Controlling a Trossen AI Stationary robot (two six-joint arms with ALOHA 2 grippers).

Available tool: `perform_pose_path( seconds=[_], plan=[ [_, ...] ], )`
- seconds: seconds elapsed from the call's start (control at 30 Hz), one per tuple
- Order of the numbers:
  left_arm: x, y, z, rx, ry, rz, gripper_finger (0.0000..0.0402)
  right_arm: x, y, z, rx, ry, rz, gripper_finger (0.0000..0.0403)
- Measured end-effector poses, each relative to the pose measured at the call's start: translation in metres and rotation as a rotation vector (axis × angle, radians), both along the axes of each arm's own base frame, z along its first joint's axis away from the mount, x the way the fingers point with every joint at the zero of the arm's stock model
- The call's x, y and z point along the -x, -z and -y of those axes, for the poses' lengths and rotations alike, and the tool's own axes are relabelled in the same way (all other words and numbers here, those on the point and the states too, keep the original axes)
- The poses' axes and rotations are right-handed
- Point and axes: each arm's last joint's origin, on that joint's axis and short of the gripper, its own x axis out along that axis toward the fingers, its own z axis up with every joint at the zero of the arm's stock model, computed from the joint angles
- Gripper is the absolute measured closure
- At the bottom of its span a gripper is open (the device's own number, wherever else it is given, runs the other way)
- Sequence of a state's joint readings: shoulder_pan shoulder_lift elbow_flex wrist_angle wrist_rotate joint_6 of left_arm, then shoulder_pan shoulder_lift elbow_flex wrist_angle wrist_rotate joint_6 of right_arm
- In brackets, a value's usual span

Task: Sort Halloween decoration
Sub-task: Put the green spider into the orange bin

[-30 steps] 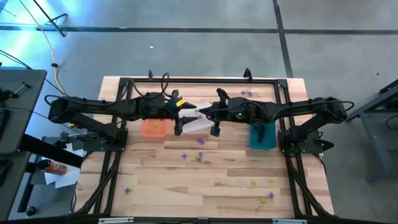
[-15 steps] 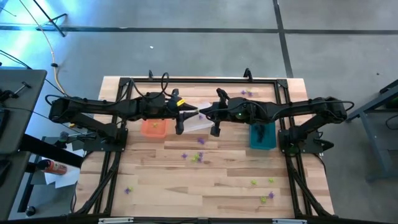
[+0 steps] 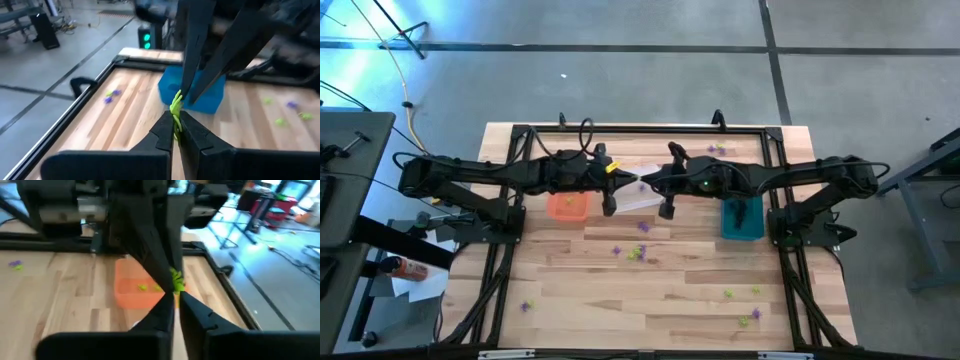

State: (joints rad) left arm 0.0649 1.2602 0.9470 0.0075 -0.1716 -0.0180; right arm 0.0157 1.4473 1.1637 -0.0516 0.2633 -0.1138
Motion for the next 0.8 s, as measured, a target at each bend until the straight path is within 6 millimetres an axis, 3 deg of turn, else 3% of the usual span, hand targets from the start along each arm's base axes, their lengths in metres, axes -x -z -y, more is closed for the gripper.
perform_pose_path(
  seconds=[0.17, 0.33, 0.47, 0.67, 0.8],
  plan=[
    [0.011, 0.000, -0.001, -0.044, -0.045, -0.075, 0.0401, 0.014, -0.012, 0.004, 0.038, 0.142, 0.007, 0.0301],
    [0.046, -0.010, -0.009, -0.081, -0.239, -0.165, 0.0401, 0.036, -0.024, 0.010, 0.099, 0.318, -0.015, 0.0208],
    [0.080, -0.012, -0.019, -0.024, -0.424, -0.225, 0.0401, 0.047, -0.026, 0.016, 0.068, 0.397, -0.033, 0.0171],
    [0.121, 0.023, -0.034, 0.200, -0.629, -0.281, 0.0402, 0.050, -0.018, 0.024, -0.029, 0.451, -0.071, 0.0167],
    [0.128, 0.060, -0.051, 0.467, -0.679, -0.347, 0.0401, 0.049, -0.013, 0.026, -0.080, 0.421, -0.100, 0.0166]
  ],
)
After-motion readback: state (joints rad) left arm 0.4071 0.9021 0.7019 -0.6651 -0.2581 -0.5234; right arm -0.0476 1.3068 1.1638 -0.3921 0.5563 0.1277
